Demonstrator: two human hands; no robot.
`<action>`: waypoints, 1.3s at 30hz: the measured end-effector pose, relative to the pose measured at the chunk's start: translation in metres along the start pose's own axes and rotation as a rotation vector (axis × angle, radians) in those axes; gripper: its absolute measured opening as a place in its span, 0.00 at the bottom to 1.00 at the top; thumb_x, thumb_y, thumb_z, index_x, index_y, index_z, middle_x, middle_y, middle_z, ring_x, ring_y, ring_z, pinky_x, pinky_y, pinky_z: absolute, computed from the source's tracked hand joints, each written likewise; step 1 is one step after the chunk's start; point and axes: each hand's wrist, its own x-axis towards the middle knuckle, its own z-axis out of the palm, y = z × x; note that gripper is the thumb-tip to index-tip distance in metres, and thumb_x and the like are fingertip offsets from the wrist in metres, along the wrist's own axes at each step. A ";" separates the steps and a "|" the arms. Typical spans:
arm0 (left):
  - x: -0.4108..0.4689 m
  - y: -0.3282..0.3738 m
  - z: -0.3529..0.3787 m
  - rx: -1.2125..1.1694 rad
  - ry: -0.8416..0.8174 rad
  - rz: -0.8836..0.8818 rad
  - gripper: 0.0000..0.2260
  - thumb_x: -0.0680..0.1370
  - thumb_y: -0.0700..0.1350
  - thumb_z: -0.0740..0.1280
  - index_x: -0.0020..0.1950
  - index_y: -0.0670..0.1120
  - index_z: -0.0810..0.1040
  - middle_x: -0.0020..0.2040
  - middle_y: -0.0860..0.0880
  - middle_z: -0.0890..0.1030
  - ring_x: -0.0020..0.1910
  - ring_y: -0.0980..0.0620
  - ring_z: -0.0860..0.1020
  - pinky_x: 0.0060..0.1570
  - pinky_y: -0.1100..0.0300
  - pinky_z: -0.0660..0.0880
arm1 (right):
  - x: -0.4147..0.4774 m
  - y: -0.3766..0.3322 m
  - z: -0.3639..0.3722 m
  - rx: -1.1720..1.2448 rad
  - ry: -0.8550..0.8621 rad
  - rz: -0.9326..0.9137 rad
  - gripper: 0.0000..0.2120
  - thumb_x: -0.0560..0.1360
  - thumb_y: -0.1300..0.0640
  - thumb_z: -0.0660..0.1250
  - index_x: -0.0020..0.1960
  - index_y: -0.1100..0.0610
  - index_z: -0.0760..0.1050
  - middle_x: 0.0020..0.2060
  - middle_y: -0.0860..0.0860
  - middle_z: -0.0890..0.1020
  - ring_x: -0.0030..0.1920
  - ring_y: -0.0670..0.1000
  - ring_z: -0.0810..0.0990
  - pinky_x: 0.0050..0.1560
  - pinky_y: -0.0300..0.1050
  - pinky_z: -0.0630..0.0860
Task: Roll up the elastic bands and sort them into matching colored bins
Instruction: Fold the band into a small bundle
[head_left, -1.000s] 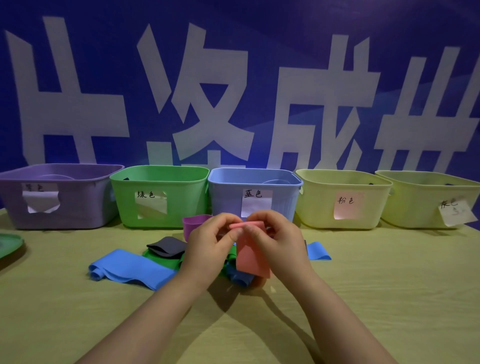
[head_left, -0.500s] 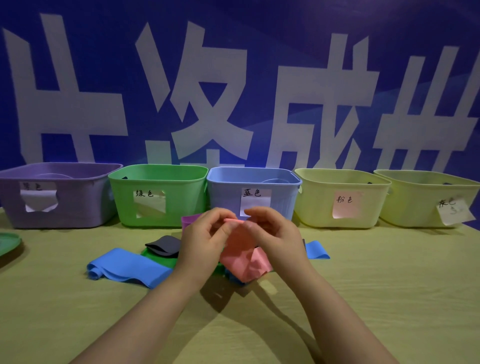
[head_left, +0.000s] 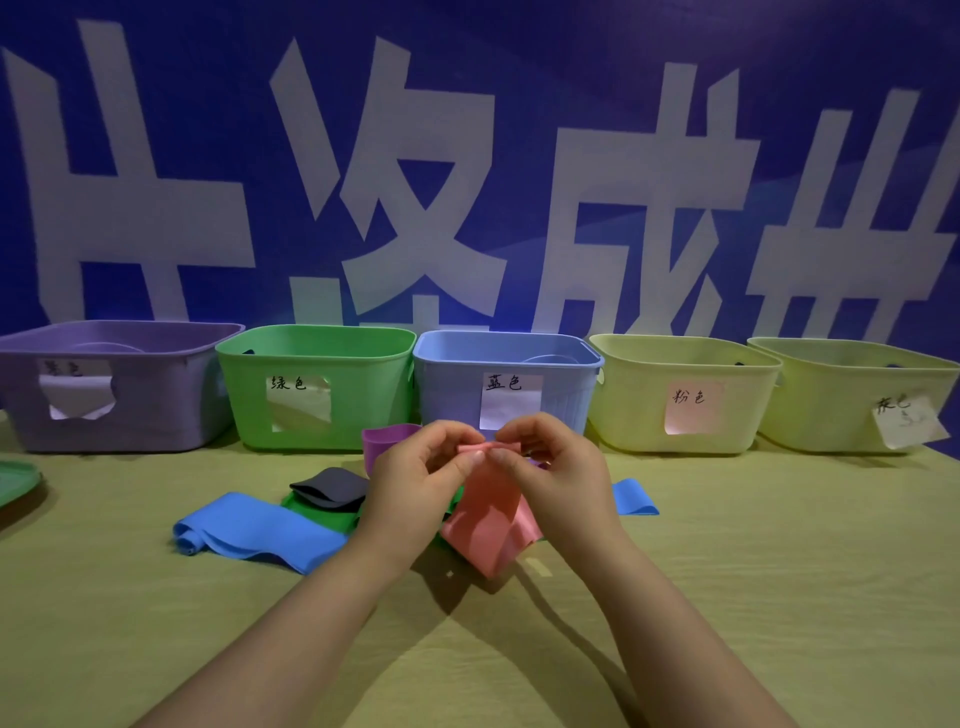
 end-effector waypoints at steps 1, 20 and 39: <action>0.000 0.000 0.000 0.002 0.009 -0.002 0.10 0.74 0.36 0.68 0.41 0.52 0.79 0.36 0.55 0.82 0.38 0.59 0.78 0.42 0.62 0.75 | 0.000 0.001 0.000 -0.002 0.003 -0.003 0.14 0.69 0.61 0.72 0.35 0.43 0.73 0.33 0.40 0.79 0.37 0.36 0.76 0.39 0.27 0.69; 0.004 -0.011 -0.003 0.197 0.041 0.095 0.05 0.72 0.51 0.65 0.39 0.53 0.77 0.38 0.52 0.79 0.40 0.52 0.77 0.42 0.50 0.75 | -0.001 0.001 -0.001 -0.229 -0.131 -0.040 0.14 0.77 0.48 0.60 0.43 0.57 0.79 0.39 0.50 0.77 0.45 0.50 0.74 0.48 0.48 0.71; 0.003 -0.009 -0.004 0.153 -0.002 0.094 0.10 0.70 0.40 0.72 0.42 0.55 0.79 0.38 0.54 0.81 0.40 0.54 0.78 0.44 0.53 0.76 | -0.001 -0.003 -0.001 -0.229 -0.165 -0.024 0.08 0.77 0.54 0.63 0.44 0.55 0.78 0.40 0.48 0.78 0.44 0.47 0.74 0.46 0.45 0.70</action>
